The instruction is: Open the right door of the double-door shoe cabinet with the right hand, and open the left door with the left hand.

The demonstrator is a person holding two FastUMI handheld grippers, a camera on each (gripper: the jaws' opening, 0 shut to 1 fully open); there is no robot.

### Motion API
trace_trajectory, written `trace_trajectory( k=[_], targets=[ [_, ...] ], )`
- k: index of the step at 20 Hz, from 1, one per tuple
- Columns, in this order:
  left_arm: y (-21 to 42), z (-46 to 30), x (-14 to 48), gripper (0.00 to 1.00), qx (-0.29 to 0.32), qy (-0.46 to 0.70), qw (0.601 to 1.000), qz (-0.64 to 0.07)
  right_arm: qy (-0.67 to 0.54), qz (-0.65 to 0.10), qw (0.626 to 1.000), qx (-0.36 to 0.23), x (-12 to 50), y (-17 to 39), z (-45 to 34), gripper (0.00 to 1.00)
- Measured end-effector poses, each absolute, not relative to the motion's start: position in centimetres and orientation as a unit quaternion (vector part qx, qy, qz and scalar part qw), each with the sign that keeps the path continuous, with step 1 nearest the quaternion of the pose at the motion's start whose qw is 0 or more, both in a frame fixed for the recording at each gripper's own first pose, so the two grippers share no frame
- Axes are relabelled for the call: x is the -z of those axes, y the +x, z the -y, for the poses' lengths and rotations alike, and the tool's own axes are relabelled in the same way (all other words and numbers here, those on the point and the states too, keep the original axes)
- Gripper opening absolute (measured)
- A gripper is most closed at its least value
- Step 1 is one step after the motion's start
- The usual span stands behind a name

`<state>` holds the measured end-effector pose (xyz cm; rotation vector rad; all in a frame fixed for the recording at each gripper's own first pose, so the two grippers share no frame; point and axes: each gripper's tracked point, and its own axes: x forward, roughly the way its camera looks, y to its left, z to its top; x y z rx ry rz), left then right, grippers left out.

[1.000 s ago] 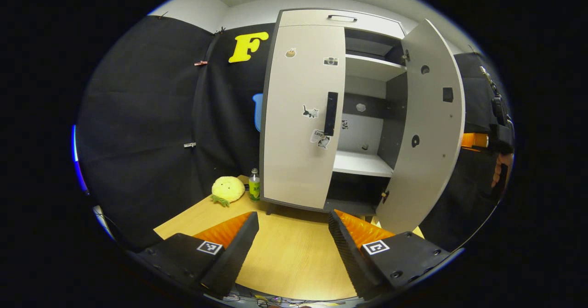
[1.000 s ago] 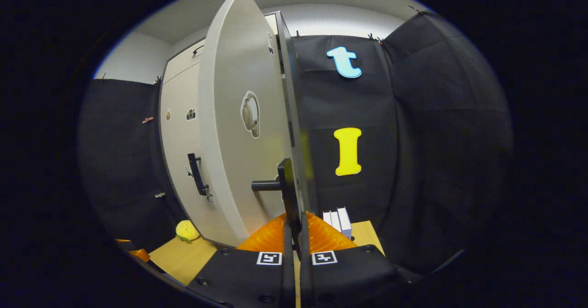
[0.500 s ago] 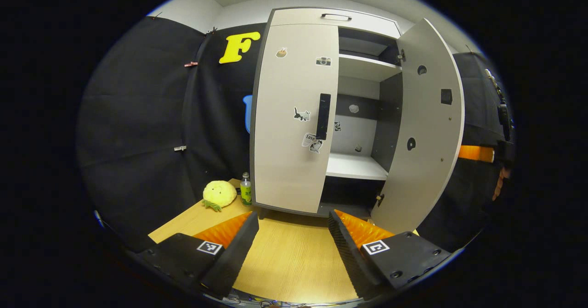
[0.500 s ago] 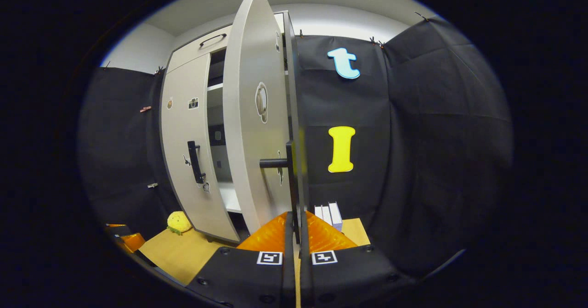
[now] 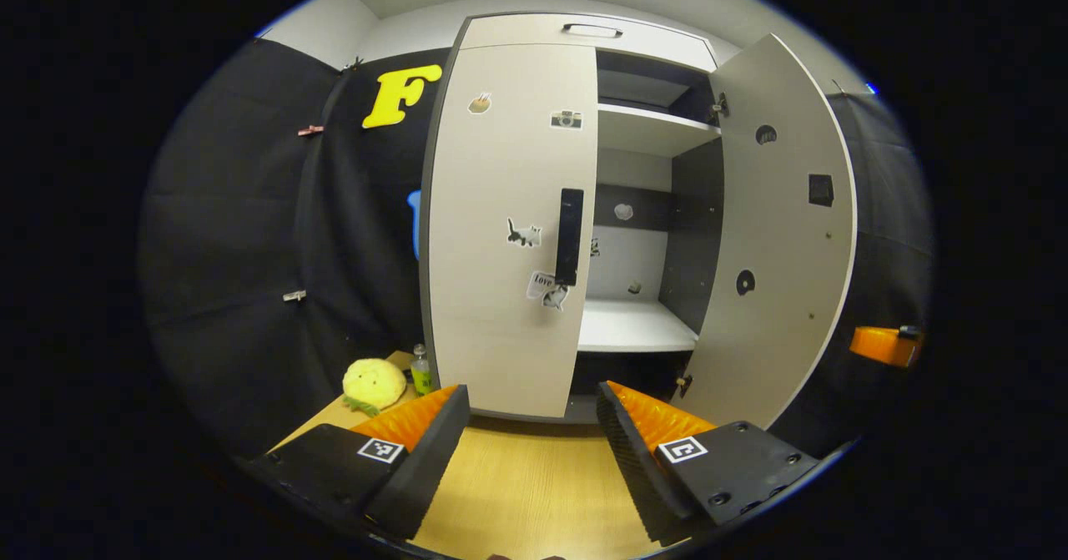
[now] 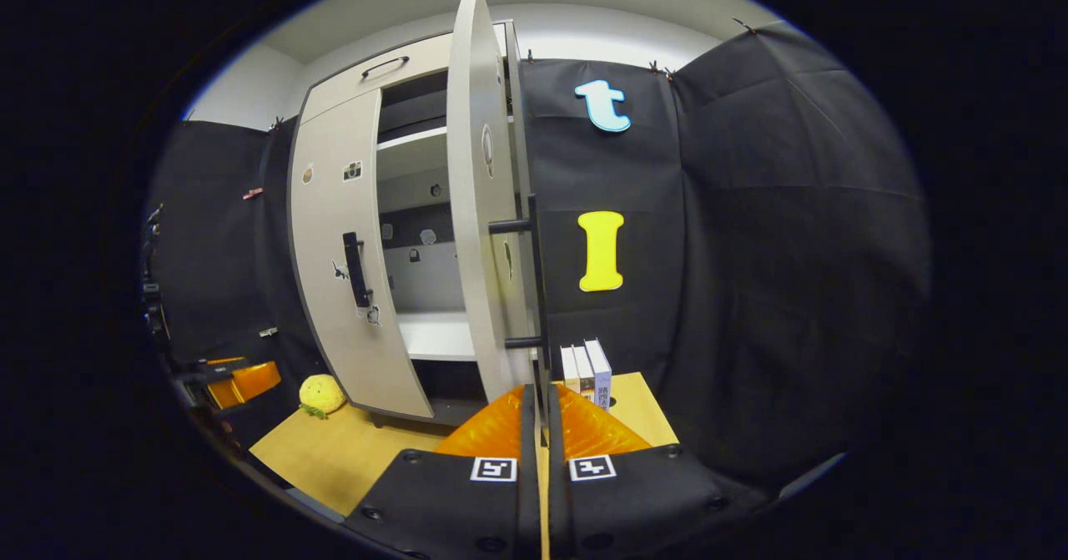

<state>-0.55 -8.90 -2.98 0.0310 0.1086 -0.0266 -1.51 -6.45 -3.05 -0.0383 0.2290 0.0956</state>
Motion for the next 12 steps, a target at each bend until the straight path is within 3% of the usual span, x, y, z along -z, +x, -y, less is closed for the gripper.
trace_trajectory(
  k=[3,5,6,7,8,9,10,12],
  targets=[
    [3.1,8.6,0.9,0.95,0.025,0.030,0.999,-0.034,-0.017,-0.124,0.991,-0.037,5.1,-3.2,5.3,0.09],
    [5.8,8.6,-0.6,0.95,0.036,0.037,0.998,-0.023,-0.020,-0.129,0.991,-0.028,6.5,-3.9,4.2,0.24],
    [7.1,8.7,-1.2,0.95,0.042,0.040,0.998,-0.017,-0.018,-0.130,0.991,-0.029,6.8,-4.4,3.4,0.35],
    [8.4,8.5,-1.8,0.95,0.047,0.044,0.998,-0.012,-0.013,-0.131,0.991,-0.033,7.3,-4.7,2.3,0.39],
    [9.7,8.5,-2.3,0.95,0.055,0.045,0.997,-0.009,-0.011,-0.131,0.991,-0.036,7.8,-4.6,1.3,0.53],
    [10.9,8.6,-2.7,0.95,0.062,0.044,0.997,-0.008,-0.013,-0.131,0.991,-0.034,8.0,-4.8,0.3,0.57],
    [12.0,8.7,-3.1,0.95,0.072,0.041,0.997,-0.007,-0.020,-0.127,0.991,-0.030,8.2,-4.9,-0.5,0.77],
    [14.2,9.2,-3.6,0.95,0.096,0.039,0.995,-0.003,-0.037,-0.116,0.992,-0.020,8.4,-5.1,-1.9,0.99]
  ],
)
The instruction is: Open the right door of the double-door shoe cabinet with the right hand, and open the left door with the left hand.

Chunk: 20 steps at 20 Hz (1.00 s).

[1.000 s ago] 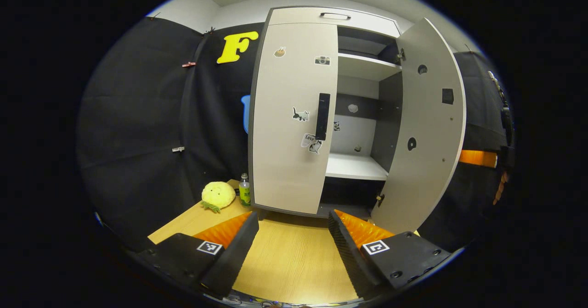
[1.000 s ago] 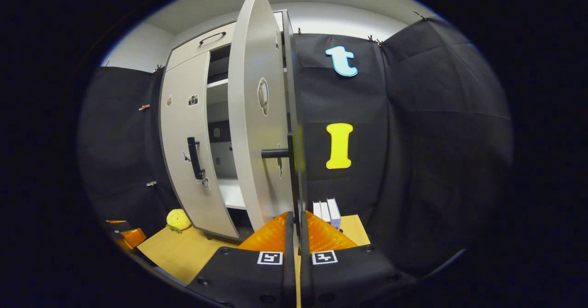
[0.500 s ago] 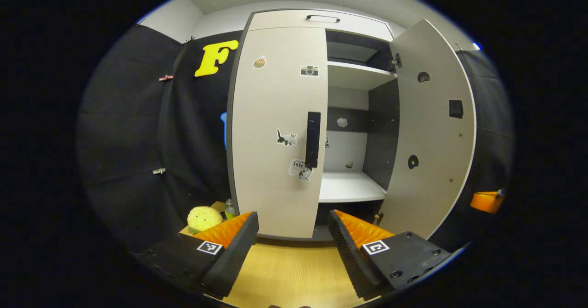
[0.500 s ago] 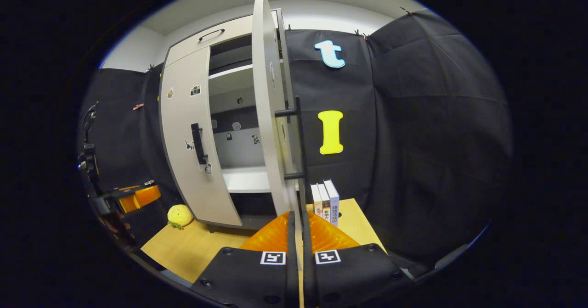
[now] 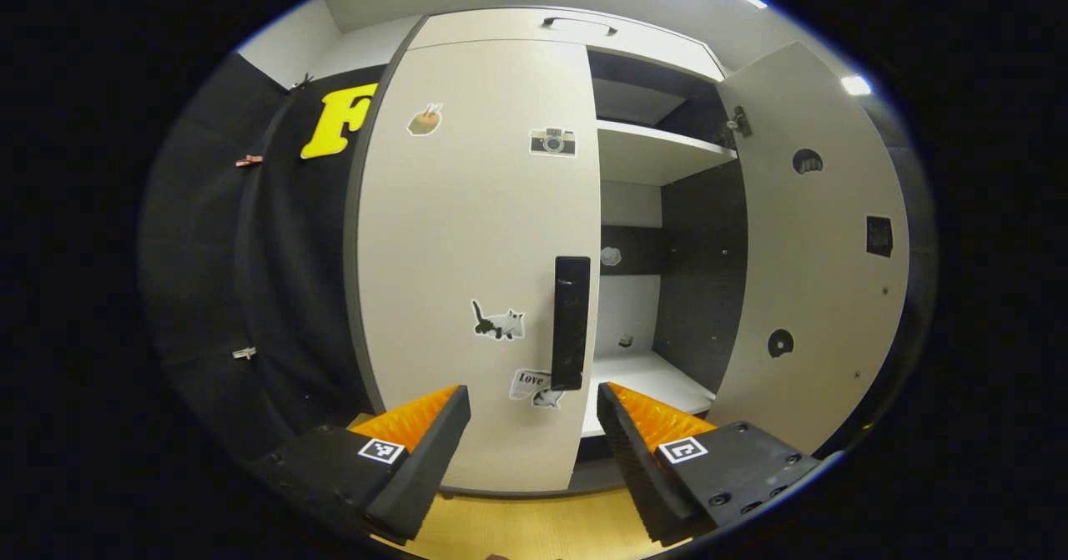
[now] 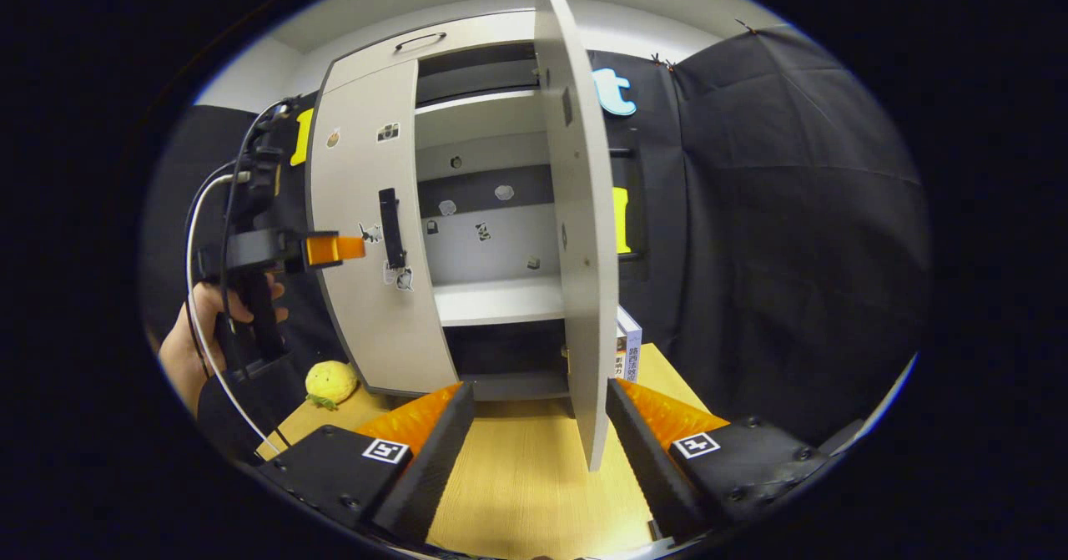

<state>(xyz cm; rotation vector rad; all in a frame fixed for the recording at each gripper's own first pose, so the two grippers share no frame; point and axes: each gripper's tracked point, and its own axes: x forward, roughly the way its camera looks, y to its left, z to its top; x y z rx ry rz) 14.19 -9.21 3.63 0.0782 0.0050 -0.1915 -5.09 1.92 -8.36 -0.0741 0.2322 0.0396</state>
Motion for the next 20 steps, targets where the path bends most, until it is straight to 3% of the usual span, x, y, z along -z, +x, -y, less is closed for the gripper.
trace_trajectory(
  k=[6,7,11,13,15,20],
  targets=[
    [18.5,11.5,-3.6,0.92,0.132,0.057,0.990,-0.003,-0.055,-0.098,0.994,0.003,8.5,-4.9,-5.1,0.98],
    [19.0,12.0,-3.6,0.95,0.133,0.053,0.990,-0.002,-0.057,-0.099,0.993,0.003,8.7,-4.9,-5.4,0.98],
    [21.5,12.8,-4.4,0.89,0.116,0.058,0.992,0.005,-0.068,-0.099,0.993,-0.001,9.2,-3.8,-5.0,0.98],
    [22.8,12.7,-4.3,0.86,0.099,0.057,0.993,-0.002,-0.060,-0.103,0.993,-0.016,9.3,-2.8,-5.0,0.94],
    [23.8,12.6,-4.3,0.80,0.083,0.052,0.995,-0.003,-0.059,-0.100,0.993,-0.029,9.1,-1.8,-4.6,0.98],
    [24.1,13.1,-4.2,0.58,0.071,0.050,0.996,-0.003,-0.062,-0.099,0.990,-0.079,9.3,0.2,-5.2,0.98]
  ],
)
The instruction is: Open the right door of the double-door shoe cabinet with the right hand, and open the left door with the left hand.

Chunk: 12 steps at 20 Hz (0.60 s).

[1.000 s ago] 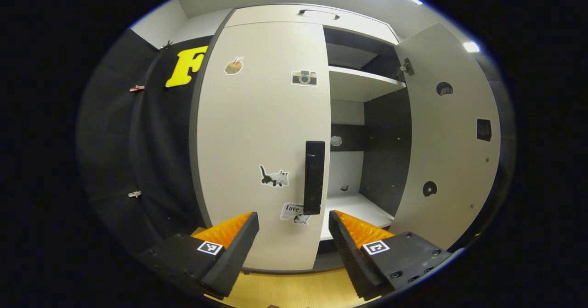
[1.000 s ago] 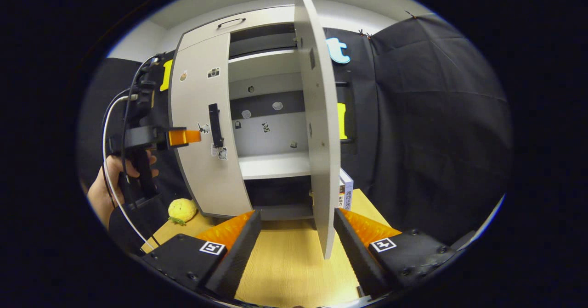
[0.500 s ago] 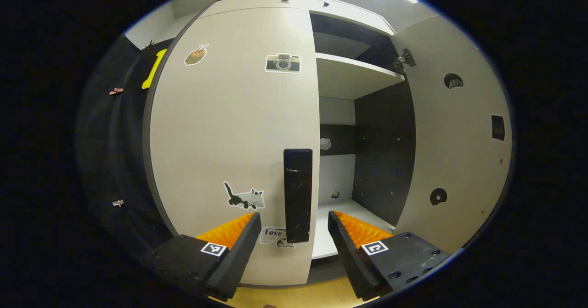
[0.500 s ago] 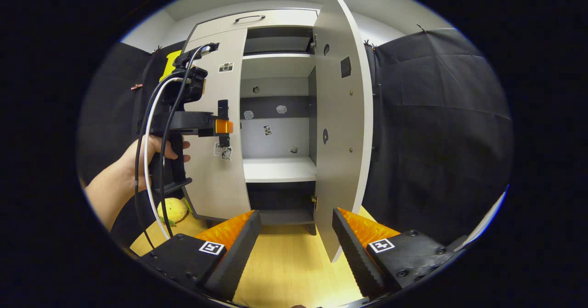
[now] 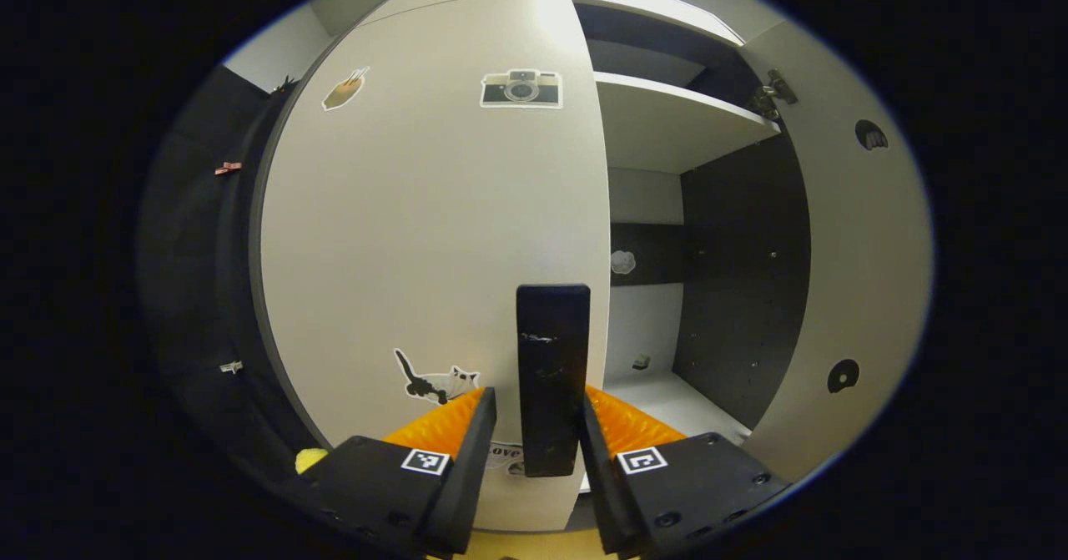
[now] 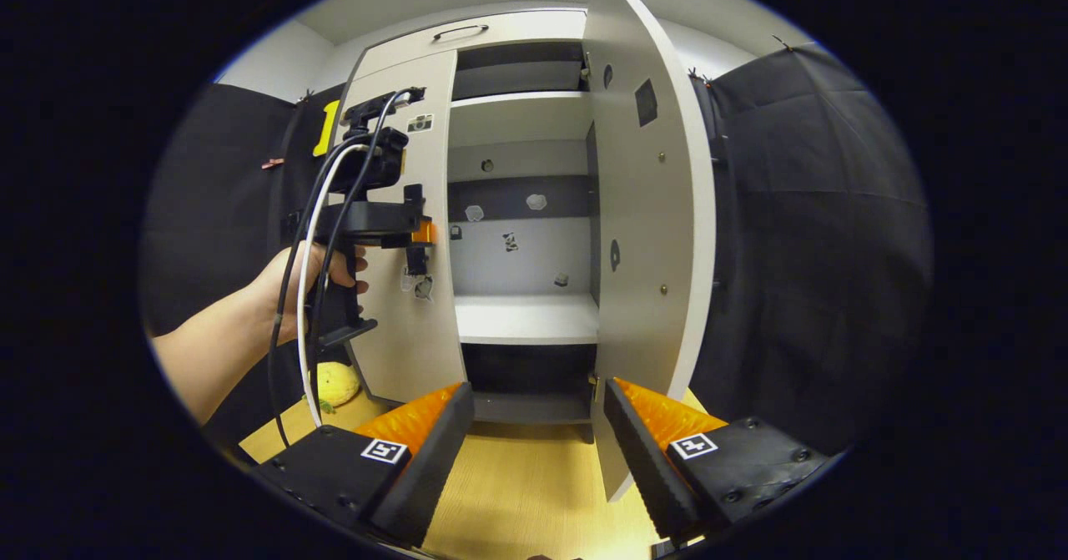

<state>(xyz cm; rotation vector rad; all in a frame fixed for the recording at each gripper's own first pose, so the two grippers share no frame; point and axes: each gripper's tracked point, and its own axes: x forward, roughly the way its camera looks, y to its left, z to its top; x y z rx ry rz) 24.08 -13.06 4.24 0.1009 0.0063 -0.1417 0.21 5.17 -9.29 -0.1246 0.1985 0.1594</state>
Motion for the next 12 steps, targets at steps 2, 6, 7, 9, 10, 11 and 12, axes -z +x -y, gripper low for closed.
trace_trajectory(
  k=[2,6,7,9,10,11,12],
  targets=[
    [24.3,13.5,-4.2,0.36,0.069,0.044,0.997,-0.004,-0.065,-0.102,0.988,-0.100,9.8,0.7,-5.5,0.98],
    [24.1,13.4,-3.8,0.32,0.068,0.047,0.997,-0.010,-0.063,-0.103,0.984,-0.130,9.9,1.0,-5.0,0.98],
    [24.0,13.4,-3.8,0.31,0.068,0.048,0.997,-0.007,-0.061,-0.106,0.983,-0.135,10.0,1.1,-4.7,0.98],
    [24.0,13.4,-3.8,0.22,0.061,0.048,0.997,-0.005,-0.055,-0.115,0.981,-0.147,10.4,1.0,-4.4,0.98],
    [24.0,13.3,-3.9,0.16,0.055,0.049,0.997,-0.005,-0.053,-0.119,0.980,-0.153,10.5,0.9,-4.3,0.98],
    [24.1,13.3,-3.8,0.12,0.050,0.054,0.997,-0.006,-0.053,-0.120,0.978,-0.159,10.6,0.9,-4.2,0.98],
    [24.1,13.3,-3.8,0.10,0.047,0.053,0.997,-0.007,-0.055,-0.122,0.977,-0.165,10.6,0.9,-4.1,0.98]
  ],
)
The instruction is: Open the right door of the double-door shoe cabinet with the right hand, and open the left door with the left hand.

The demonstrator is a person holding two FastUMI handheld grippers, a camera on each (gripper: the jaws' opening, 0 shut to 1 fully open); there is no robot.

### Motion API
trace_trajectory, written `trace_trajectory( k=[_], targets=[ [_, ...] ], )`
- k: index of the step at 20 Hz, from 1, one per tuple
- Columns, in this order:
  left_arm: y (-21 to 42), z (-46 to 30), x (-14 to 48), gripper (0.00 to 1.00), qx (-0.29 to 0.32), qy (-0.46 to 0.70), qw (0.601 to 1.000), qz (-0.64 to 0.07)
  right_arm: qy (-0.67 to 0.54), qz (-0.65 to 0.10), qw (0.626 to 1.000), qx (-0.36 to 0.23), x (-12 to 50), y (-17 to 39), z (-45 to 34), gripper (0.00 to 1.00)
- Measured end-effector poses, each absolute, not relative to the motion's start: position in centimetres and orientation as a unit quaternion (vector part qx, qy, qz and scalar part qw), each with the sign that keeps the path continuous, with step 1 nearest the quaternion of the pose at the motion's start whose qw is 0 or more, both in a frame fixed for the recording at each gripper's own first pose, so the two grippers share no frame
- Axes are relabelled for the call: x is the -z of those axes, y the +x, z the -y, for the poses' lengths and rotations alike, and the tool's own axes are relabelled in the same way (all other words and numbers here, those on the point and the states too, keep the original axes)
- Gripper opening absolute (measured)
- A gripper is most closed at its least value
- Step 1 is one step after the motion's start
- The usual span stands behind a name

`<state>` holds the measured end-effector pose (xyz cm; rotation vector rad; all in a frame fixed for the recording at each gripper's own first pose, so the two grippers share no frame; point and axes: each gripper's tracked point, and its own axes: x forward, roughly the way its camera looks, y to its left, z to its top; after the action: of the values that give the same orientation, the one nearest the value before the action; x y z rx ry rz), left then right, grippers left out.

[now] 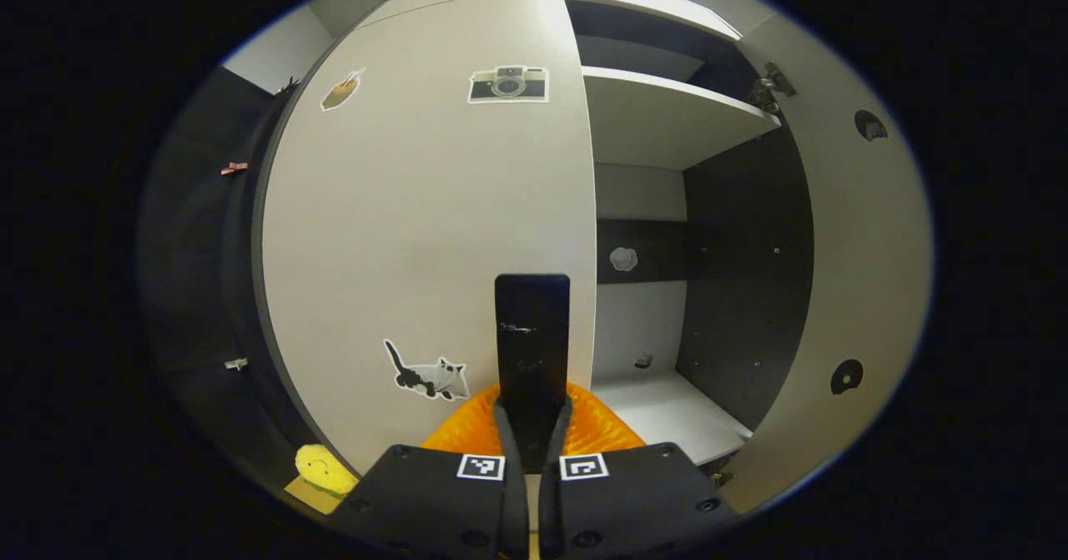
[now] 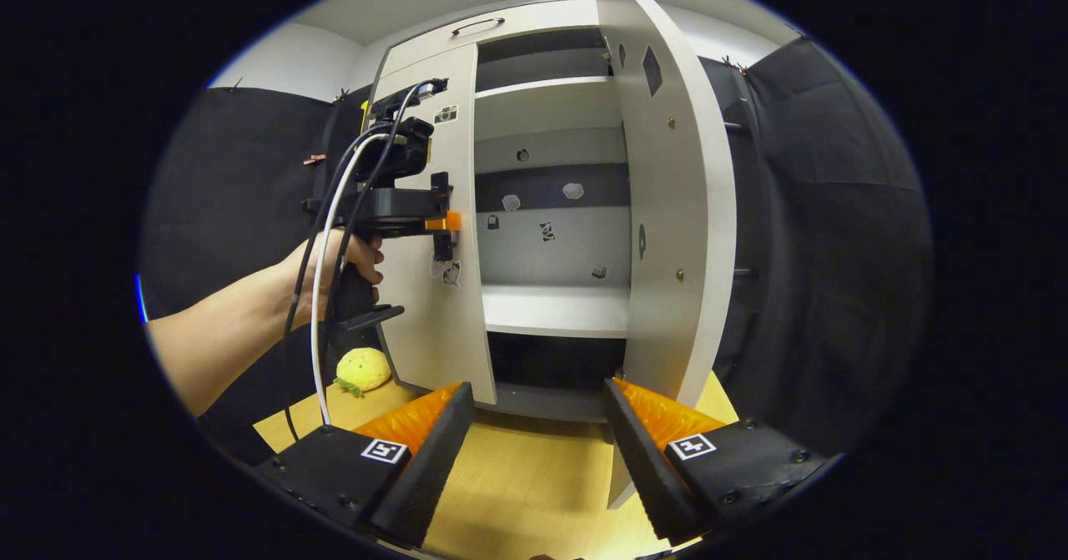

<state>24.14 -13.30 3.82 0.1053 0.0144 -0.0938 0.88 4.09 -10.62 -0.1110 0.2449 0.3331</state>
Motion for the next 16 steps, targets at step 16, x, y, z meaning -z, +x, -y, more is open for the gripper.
trace_trajectory(
  k=[16],
  targets=[
    [23.2,11.9,-3.8,0.10,0.076,0.034,0.996,-0.019,-0.045,-0.115,0.990,-0.071,9.7,-1.1,-3.2,0.99]
  ],
)
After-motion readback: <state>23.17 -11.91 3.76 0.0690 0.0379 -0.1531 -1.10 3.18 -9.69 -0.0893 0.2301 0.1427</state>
